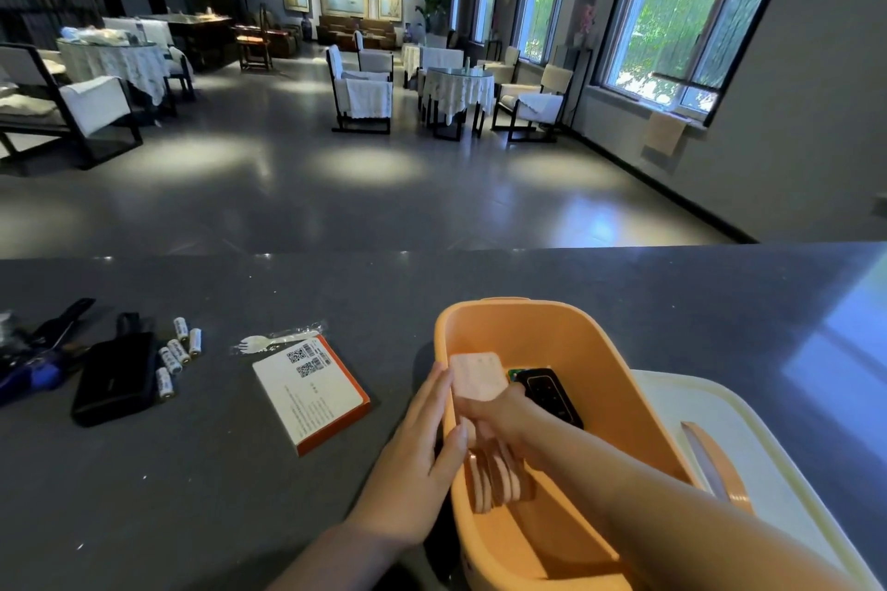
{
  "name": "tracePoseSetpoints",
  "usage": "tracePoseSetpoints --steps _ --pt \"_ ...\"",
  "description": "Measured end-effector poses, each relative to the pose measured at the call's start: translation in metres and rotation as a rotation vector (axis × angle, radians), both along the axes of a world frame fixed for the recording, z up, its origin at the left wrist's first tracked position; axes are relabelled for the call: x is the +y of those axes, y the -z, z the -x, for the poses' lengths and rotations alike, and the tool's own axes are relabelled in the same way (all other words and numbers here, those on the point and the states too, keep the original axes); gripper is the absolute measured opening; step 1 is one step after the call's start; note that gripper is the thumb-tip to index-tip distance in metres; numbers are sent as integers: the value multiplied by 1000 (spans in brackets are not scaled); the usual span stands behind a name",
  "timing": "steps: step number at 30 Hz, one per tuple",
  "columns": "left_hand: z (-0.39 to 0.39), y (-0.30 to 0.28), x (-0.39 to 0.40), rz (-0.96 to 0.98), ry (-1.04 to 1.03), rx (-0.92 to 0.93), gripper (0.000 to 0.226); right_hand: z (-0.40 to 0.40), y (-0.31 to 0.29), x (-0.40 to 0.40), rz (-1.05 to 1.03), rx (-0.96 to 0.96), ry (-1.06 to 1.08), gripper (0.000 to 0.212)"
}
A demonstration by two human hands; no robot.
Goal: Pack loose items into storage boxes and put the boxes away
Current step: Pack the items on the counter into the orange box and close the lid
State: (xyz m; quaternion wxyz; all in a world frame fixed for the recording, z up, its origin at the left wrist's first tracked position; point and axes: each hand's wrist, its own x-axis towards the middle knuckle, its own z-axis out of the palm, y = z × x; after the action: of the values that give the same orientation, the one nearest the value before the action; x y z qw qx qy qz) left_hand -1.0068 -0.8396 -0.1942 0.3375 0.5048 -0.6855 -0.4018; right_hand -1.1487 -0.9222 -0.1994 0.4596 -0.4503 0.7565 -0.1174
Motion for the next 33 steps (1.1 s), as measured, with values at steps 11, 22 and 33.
tracePoseSetpoints --steps 11,22,33 --pt "-5 2 -2 15 5 -13 57 10 -29 27 392 551 -649 86" --pt "-3 7 -1 50 -33 -15 54 19 -20 22 567 477 -658 69" --pt "-1 2 4 23 -67 -12 53 5 -4 11 566 690 -696 85"
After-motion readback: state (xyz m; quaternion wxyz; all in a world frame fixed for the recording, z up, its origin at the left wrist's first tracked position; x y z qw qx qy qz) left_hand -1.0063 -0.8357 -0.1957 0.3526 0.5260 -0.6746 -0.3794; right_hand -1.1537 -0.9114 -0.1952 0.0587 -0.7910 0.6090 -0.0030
